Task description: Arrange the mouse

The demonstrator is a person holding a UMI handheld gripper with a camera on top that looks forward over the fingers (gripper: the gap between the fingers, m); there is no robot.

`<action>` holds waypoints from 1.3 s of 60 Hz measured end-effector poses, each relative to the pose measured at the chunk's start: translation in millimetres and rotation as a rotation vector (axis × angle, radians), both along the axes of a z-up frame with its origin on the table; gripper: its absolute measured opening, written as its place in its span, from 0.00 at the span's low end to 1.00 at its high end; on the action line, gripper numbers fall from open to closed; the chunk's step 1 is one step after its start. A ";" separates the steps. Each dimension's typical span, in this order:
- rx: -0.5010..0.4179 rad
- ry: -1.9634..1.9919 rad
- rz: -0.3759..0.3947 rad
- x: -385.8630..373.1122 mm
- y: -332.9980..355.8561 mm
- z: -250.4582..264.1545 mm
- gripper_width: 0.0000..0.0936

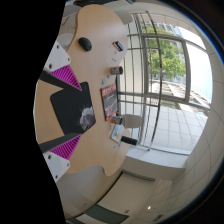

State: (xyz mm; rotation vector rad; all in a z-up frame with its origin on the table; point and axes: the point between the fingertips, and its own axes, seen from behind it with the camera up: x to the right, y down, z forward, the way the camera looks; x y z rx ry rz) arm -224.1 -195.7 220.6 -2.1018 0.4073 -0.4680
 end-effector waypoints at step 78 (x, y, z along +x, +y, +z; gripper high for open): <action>-0.091 0.184 0.426 -307.8 319.6 -236.0 0.56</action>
